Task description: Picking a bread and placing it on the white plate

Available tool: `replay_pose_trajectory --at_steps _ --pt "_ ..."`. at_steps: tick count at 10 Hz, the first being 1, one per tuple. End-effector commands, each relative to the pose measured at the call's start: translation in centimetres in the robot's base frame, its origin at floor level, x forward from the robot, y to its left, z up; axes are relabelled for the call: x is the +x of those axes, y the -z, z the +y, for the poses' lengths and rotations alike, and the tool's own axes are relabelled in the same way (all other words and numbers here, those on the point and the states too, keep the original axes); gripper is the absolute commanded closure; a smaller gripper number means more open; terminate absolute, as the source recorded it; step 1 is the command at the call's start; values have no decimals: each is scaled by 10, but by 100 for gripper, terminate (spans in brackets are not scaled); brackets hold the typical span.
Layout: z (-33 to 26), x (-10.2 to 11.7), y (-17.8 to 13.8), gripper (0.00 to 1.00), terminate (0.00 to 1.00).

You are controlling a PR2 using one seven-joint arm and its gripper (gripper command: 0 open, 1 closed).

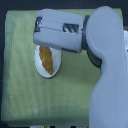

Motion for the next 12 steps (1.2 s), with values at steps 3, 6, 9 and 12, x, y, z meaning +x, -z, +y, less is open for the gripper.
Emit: replay_pose_trajectory --at_steps 3,6,9,12 --pt "-13 -17 3 0 0" --pt "-12 -5 -2 0 0" --pt "-6 10 -40 0 0" --pt "-12 26 -98 0 0"
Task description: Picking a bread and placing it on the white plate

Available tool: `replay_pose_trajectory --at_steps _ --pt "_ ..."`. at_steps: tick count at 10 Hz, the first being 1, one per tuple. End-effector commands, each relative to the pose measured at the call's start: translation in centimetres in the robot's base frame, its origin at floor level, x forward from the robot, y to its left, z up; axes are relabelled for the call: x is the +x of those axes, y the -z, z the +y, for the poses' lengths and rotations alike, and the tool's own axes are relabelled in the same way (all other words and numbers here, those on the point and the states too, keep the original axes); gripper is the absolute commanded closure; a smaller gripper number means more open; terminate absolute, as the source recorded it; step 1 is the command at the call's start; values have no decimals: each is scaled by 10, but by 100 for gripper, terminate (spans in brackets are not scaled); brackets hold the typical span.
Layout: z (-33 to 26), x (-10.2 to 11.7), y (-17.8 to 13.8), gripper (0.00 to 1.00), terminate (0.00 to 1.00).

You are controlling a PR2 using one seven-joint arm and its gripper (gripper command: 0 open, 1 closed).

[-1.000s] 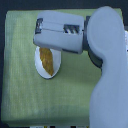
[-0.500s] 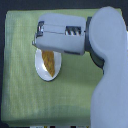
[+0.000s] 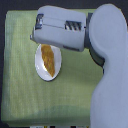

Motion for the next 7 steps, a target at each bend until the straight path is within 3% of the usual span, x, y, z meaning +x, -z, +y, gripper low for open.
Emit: replay_pose_trajectory --at_steps 1,4,7 --pt "-13 24 -96 0 0" --pt "-25 19 -113 0 0" --pt "-77 16 -117 0 0"
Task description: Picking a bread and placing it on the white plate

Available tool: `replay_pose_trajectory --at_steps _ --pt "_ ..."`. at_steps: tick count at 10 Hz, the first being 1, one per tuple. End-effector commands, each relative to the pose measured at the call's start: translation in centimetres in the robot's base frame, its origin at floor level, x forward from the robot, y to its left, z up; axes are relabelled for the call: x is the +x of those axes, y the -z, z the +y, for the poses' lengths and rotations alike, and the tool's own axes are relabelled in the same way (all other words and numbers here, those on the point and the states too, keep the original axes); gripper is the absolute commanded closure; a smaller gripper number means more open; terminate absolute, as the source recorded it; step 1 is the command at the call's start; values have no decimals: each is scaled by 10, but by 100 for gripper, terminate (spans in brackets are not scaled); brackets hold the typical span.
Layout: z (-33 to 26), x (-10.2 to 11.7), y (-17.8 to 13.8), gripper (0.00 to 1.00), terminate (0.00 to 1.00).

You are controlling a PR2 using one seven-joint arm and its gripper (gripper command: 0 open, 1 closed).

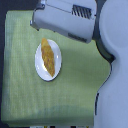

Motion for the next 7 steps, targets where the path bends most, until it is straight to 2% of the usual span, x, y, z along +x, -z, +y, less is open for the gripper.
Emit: replay_pose_trajectory --at_steps 1,2,5,7 --pt "-96 -7 -14 0 0" --pt "-108 -9 -13 0 0" --pt "-204 -23 -11 0 0" --pt "-246 -31 -15 0 0"
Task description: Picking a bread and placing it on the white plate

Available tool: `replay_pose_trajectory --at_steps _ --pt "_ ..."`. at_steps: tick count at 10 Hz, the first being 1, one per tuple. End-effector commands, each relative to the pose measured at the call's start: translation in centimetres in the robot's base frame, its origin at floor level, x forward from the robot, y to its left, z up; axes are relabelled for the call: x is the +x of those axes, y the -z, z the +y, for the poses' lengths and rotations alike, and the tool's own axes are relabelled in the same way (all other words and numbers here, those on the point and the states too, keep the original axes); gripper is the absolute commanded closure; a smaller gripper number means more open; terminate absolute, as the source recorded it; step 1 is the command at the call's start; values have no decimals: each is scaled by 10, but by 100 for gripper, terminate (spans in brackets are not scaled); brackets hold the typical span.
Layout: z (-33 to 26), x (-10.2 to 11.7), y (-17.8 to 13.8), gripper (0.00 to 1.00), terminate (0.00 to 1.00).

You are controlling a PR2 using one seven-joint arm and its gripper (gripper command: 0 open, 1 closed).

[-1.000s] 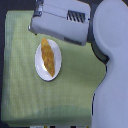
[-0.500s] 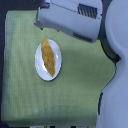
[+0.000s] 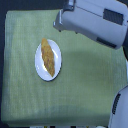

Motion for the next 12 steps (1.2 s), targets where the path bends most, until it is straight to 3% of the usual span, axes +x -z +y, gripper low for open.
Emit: replay_pose_trajectory --at_steps 1,7,11,12 --pt "-138 -21 -4 0 0" --pt "-204 -52 -9 0 0" --pt "-210 -52 -5 0 0" --pt "-217 -45 -5 0 100"
